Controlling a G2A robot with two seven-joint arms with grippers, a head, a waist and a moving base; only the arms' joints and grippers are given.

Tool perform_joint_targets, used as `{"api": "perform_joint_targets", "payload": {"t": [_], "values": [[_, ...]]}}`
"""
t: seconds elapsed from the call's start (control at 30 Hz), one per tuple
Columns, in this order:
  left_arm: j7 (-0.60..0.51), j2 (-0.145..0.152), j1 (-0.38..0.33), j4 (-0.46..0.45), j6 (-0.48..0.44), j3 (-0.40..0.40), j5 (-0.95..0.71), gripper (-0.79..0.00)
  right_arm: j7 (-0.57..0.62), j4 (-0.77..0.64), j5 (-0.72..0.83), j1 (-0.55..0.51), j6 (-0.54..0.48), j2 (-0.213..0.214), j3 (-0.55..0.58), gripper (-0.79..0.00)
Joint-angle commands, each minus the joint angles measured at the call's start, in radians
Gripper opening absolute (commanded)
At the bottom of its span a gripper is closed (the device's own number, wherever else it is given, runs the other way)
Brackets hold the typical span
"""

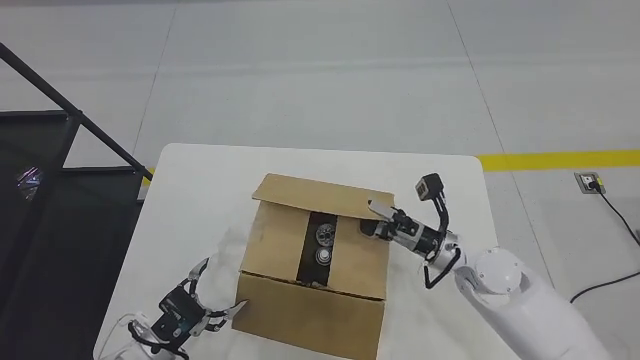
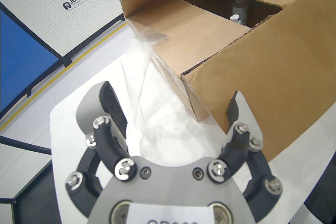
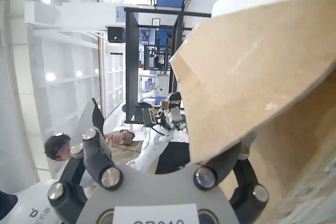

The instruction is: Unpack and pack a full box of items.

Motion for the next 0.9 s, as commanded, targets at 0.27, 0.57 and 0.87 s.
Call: {"api": "perform_joint_targets", "payload": {"t": [0.27,0.57,0.87], "values": [[0.023,0.005,0.011,0.008,0.004,-0.008,0.004,0.0,-0.248,0.17,-0.197,0.15,-0.016,-0.088,-0.057,0.0],[0.03,0.009,0.016,0.016,0.003,0.001,0.018,0.0,-0.248,0.427,-0.194,0.29,0.003,-0.191,-0.142,0.0],[0.026,0.013,0.012,0.022,0.002,0.017,0.039,0.0,-0.187,0.594,-0.163,0.352,0.03,-0.261,-0.165,0.0]]}}
